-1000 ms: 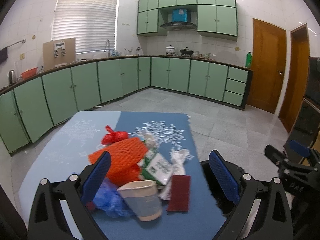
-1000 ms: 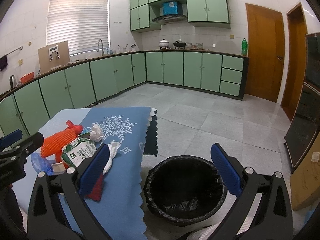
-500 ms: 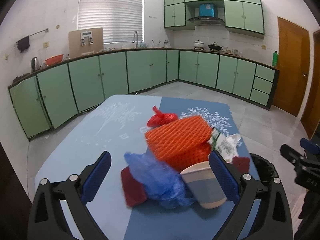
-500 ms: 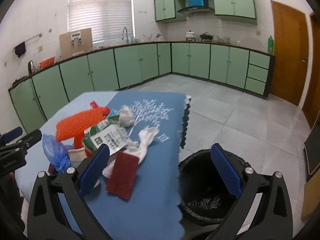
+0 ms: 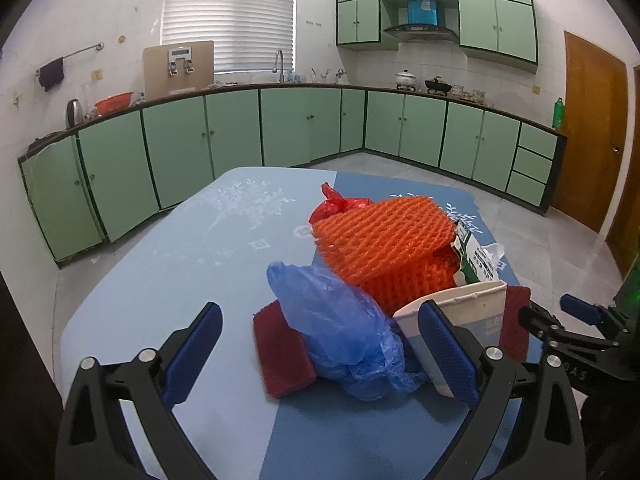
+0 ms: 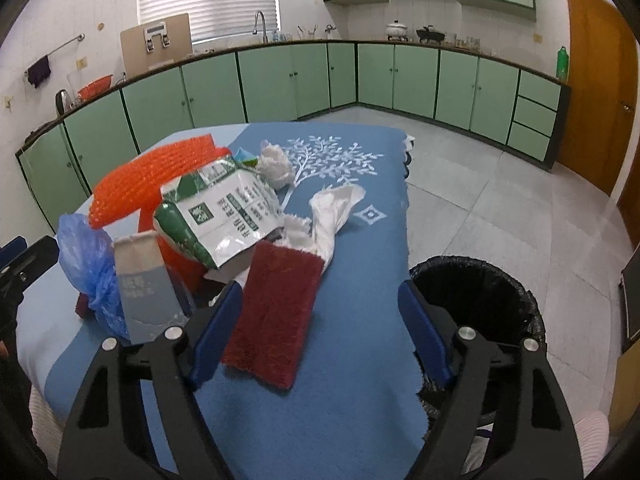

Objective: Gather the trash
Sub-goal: 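Move the left tool to the paper cup while the right tool approaches the red scrub pad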

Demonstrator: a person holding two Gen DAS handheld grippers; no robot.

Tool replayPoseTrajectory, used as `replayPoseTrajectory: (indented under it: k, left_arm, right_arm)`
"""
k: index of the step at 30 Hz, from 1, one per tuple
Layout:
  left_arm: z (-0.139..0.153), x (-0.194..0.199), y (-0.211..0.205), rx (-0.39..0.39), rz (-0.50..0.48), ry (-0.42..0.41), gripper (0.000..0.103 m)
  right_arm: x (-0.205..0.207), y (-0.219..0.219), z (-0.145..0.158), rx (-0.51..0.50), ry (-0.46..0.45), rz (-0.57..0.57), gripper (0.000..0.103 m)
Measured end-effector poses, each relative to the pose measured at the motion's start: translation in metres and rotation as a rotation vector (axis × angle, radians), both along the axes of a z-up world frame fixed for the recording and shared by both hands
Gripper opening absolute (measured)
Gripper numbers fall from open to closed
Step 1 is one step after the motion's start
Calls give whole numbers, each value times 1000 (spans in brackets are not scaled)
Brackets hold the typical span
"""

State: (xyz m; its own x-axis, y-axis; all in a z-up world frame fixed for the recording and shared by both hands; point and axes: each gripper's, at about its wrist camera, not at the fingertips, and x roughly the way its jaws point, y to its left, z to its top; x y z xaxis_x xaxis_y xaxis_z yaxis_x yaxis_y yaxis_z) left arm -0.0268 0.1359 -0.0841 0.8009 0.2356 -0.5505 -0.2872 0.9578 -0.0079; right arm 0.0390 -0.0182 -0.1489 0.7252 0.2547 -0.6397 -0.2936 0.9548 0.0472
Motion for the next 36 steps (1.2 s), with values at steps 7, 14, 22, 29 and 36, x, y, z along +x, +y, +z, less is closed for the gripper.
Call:
replayPoseTrajectory:
  k: [7, 14, 22, 29, 36]
  left_arm:
    - [-6, 2, -1, -11, -7, -1, 96]
    - [-12, 2, -2, -14, -12, 12, 95]
    - [-14, 6, -7, -18, -18, 24, 95]
    - [-12, 7, -9, -19, -15, 27, 95]
    - [-3, 5, -20, -20, -34, 2, 95]
  right_arm:
    - [5, 11, -11, -24, 37, 20, 74]
    - [10, 15, -18, -21, 59, 56, 65]
    - [11, 18, -22, -2, 109, 96, 59]
    - [9, 14, -19, 14, 116, 134, 50]
    - [1, 2, -8, 23, 90, 127, 49]
